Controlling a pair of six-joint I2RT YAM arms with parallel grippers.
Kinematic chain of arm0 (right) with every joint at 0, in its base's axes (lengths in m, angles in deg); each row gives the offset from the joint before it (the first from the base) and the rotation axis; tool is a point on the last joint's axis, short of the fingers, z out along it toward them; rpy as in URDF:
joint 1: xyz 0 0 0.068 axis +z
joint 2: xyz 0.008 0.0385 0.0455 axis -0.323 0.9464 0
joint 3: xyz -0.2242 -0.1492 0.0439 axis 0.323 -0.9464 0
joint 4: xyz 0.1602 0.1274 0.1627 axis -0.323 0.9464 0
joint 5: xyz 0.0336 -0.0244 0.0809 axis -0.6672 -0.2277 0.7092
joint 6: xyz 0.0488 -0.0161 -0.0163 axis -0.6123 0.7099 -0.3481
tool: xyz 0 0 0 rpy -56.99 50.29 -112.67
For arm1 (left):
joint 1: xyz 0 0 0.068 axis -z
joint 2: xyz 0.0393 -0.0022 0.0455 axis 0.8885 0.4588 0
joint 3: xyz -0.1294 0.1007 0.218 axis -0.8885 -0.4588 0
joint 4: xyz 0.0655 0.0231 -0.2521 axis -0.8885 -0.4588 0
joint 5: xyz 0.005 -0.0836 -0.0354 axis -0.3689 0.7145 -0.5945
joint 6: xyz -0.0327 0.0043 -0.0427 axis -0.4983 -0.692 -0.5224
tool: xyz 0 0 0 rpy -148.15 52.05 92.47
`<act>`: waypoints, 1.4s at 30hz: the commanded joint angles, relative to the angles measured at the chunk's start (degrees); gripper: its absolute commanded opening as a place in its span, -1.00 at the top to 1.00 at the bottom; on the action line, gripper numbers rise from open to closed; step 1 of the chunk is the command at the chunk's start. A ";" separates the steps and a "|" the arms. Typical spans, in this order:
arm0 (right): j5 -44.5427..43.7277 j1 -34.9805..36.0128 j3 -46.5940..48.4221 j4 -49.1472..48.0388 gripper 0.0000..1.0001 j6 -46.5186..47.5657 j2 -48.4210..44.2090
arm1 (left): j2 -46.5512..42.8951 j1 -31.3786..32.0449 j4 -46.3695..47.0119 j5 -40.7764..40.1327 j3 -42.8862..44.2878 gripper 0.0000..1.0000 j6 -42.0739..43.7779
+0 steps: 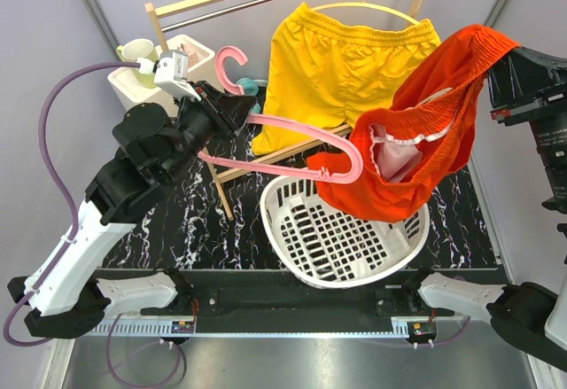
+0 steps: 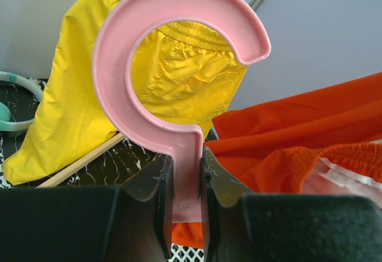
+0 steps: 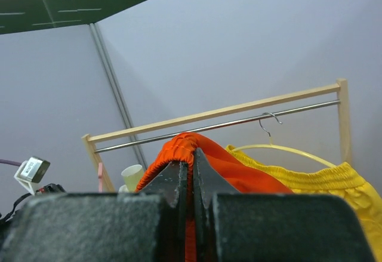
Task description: Remove the shorts from the hanger
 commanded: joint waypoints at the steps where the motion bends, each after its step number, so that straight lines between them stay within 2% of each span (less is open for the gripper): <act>1: 5.07 -0.13 -0.38 -1.84 1.00 -0.16 1.48 | -0.38 -0.14 2.53 -0.74 2.66 1.00 1.58; 6: 6.56 -0.13 -10.31 -3.76 1.00 -5.43 -0.97 | -1.96 -0.05 2.09 -1.08 0.82 1.00 0.35; 13: 5.77 -0.22 -30.16 -8.08 1.00 -14.22 -3.97 | -2.50 -0.14 1.56 -2.49 1.42 1.00 1.67; 20: 6.39 -0.13 -40.46 -7.73 1.00 -19.94 -3.44 | -1.44 -0.14 1.12 -1.96 2.74 1.00 3.07; 26: 5.77 -0.22 -54.52 -1.32 1.00 -26.79 -9.93 | -1.79 -0.14 0.50 -0.82 2.57 1.00 1.59; 30: 8.39 -0.13 -62.86 6.77 1.00 -31.62 -14.16 | -1.71 -0.13 0.42 -0.56 1.95 1.00 0.79; 33: 14.79 -0.13 -64.99 11.51 1.00 -31.90 -11.80 | -0.13 -0.14 0.50 0.06 3.35 1.00 1.40; 35: 15.70 -0.22 -64.56 15.54 1.00 -32.33 -8.21 | 1.45 -0.14 0.42 0.49 4.32 1.00 2.45; 36: 17.97 -0.22 -63.34 16.61 0.86 -32.77 -7.14 | 2.07 -0.14 0.33 0.93 5.54 1.00 2.81; 38: 19.30 -0.14 -61.23 19.15 0.74 -32.60 -4.60 | 3.39 -0.14 -0.55 2.42 6.78 1.00 4.03; 40: 20.79 -0.13 -57.89 20.48 0.36 -31.81 -3.88 | 3.48 -0.14 -1.52 2.61 7.05 1.00 4.39; 42: 22.46 -0.13 -55.52 21.54 -0.14 -31.81 -4.40 | 3.05 -0.14 -1.52 2.26 6.26 1.00 4.04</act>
